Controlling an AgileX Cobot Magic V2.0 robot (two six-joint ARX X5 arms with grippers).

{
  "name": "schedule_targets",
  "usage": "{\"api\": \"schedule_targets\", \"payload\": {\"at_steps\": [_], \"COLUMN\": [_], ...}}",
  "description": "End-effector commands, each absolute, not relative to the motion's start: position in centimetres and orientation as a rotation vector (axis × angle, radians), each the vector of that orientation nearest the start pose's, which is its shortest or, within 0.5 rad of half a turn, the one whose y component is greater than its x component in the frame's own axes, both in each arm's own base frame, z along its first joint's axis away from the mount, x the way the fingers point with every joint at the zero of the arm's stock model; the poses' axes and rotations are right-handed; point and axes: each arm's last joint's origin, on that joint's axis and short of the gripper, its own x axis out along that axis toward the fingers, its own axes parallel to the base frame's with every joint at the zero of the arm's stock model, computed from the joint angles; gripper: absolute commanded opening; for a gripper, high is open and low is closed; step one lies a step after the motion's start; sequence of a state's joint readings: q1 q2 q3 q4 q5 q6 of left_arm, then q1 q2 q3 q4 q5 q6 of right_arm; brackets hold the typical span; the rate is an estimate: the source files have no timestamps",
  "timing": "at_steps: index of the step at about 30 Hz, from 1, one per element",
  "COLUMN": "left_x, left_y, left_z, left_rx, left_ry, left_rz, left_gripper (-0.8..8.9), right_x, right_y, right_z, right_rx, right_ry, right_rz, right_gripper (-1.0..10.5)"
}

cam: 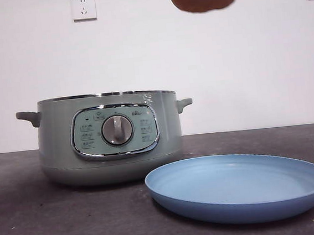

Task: Take the potato out from the steamer,put the potato on the plate,close the lid

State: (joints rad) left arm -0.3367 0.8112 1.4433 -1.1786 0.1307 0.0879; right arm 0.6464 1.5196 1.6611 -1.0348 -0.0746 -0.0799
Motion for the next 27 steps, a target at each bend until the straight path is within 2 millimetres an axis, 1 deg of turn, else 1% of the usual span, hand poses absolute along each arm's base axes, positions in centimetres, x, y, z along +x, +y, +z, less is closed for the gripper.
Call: {"api": "schedule_targets", "payload": {"at_steps": [1,7,11,14,17,20,24,27], "left_x": [7.6,7.7,7.7,7.7,7.7,7.7,7.8,8.5], "left_y": [-3.0,-3.1,-3.1,-3.1,-3.1,-3.1,-3.1,-3.4], "left_z": [44.4,44.4,44.4,44.4,44.4,44.4,44.4,44.3], "left_rx": [0.145,0.145,0.145,0.146,0.146,0.146,0.145,0.147], "left_ry": [0.458,0.458,0.459,0.459,0.46,0.459,0.46,0.484], "left_rz": [-0.485,-0.485,-0.485,-0.485,-0.485,-0.486,-0.486,-0.486], "left_gripper": [-0.09,-0.09,-0.09,-0.09,-0.09,-0.09,-0.09,-0.09], "right_x": [23.6,22.2,21.8,21.6,21.5,21.3,21.0,21.0], "right_y": [18.1,17.0,16.8,16.7,16.6,16.4,16.2,16.2], "right_z": [35.6,29.2,24.8,22.2,20.2,18.8,18.0,17.4], "right_rx": [-0.315,-0.288,-0.263,-0.243,-0.229,-0.227,-0.226,-0.23], "right_ry": [0.903,0.922,0.939,0.93,0.929,0.924,0.916,0.93], "right_rz": [0.688,0.672,0.664,0.658,0.653,0.652,0.653,0.651], "right_gripper": [-0.2,-0.2,-0.2,-0.2,-0.2,-0.2,-0.2,-0.2]}}
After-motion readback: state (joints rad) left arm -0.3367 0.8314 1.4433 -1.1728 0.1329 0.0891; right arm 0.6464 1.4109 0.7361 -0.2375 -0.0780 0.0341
